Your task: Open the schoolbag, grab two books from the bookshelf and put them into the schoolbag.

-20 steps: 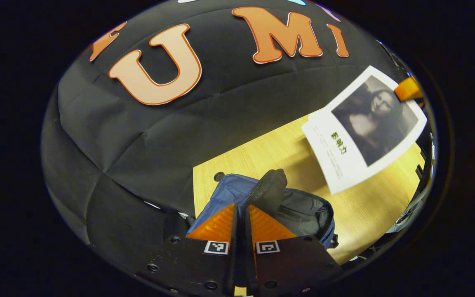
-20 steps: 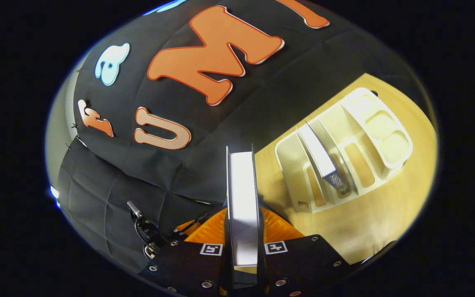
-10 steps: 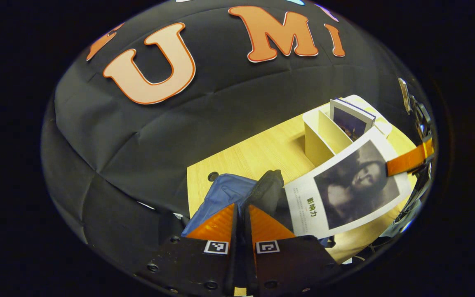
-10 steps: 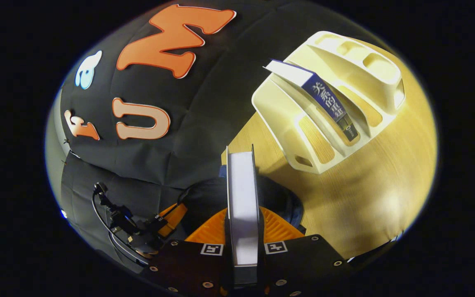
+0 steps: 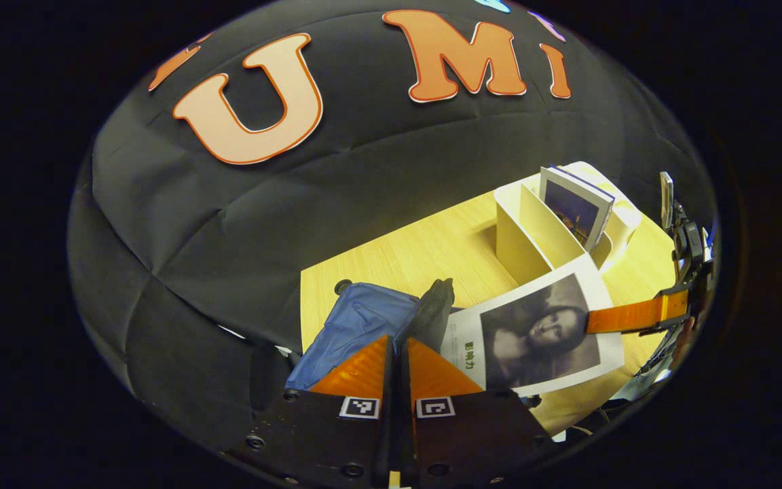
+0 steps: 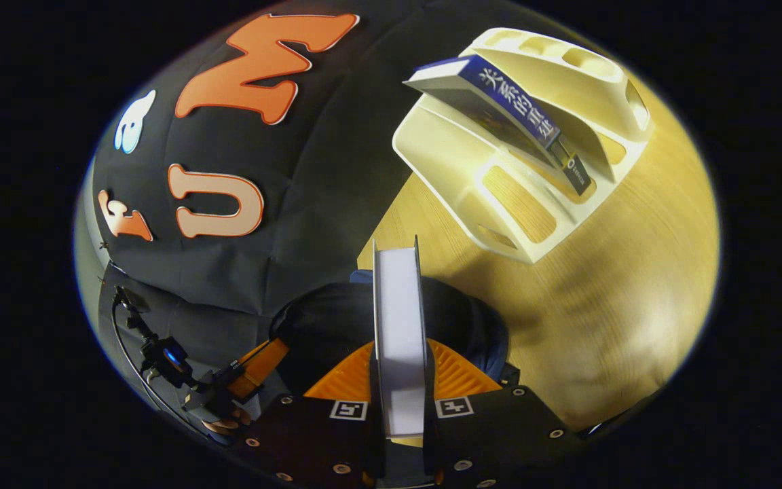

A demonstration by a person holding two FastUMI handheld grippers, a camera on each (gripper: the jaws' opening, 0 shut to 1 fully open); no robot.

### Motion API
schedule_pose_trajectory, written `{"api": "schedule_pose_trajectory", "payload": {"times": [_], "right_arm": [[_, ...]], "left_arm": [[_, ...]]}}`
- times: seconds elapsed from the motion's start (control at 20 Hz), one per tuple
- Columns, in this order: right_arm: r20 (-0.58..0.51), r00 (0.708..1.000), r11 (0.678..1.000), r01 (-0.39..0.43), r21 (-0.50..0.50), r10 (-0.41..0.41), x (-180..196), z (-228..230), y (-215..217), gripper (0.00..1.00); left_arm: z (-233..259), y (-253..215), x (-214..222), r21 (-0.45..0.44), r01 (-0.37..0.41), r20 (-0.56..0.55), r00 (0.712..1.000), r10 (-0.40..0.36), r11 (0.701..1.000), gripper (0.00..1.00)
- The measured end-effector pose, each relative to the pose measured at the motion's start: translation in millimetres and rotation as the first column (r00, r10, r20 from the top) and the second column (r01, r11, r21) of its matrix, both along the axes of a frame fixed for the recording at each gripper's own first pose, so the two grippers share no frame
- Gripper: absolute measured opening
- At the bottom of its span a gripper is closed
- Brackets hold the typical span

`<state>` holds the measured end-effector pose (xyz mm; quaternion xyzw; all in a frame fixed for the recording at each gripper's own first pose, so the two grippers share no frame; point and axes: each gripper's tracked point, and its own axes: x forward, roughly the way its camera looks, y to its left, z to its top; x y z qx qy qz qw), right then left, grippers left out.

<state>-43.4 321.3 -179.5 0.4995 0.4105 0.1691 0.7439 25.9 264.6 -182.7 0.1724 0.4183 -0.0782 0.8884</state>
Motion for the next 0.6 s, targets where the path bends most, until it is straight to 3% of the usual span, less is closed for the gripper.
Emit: {"api": "schedule_pose_trajectory", "payload": {"times": [0.2, 0.6], "right_arm": [[-0.007, 1.000, 0.999, -0.030, 0.019, 0.030, -12, -7, 35, 0.22], [-0.058, 0.996, 0.997, -0.066, 0.049, 0.068, 2, -35, 84, 0.21]], "left_arm": [[4, -4, 0, 0.007, 0.030, -0.008, 1.000, -0.030, 1.000, 0.05], [7, -7, -6, 0.008, 0.066, -0.036, 0.997, -0.066, 0.998, 0.03]]}}
